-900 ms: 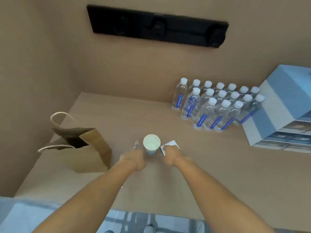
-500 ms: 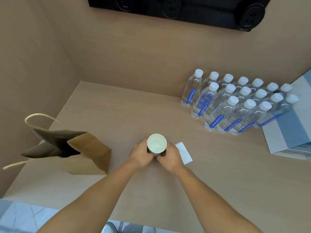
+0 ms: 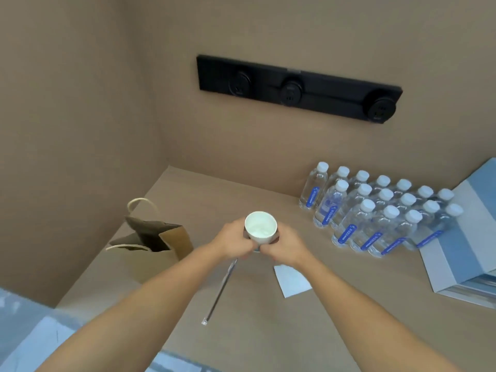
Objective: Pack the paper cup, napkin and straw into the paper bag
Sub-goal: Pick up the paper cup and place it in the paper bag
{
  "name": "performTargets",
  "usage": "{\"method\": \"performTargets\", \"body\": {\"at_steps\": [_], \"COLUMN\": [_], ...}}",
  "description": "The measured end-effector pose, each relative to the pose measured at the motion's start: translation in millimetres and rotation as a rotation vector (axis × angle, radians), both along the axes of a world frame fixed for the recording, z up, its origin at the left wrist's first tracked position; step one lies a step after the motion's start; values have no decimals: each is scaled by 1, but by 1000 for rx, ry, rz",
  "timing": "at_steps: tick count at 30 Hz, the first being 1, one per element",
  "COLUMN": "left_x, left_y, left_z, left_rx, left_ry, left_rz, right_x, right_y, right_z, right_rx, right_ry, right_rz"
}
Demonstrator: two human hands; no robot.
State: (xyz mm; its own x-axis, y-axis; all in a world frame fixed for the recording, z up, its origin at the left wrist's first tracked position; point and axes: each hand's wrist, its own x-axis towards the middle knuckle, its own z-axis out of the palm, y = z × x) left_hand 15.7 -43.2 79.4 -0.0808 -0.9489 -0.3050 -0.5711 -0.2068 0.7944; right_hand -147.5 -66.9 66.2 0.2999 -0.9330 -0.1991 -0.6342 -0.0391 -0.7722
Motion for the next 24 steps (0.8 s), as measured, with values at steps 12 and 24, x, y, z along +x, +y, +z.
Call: {"method": "performTargets", "body": {"at_steps": [12, 24], "left_x": [105, 179], "left_y": [37, 84], "left_z": [151, 175], "left_rx": [-54, -9], "left_ry": [-85, -159], "left_rz": [-55, -17], "right_x": [80, 159], "right_y": [11, 35], "right_z": [140, 156], "right_rx": [-96, -17], "right_ry": [-100, -79], "right_rz": [336, 515]}}
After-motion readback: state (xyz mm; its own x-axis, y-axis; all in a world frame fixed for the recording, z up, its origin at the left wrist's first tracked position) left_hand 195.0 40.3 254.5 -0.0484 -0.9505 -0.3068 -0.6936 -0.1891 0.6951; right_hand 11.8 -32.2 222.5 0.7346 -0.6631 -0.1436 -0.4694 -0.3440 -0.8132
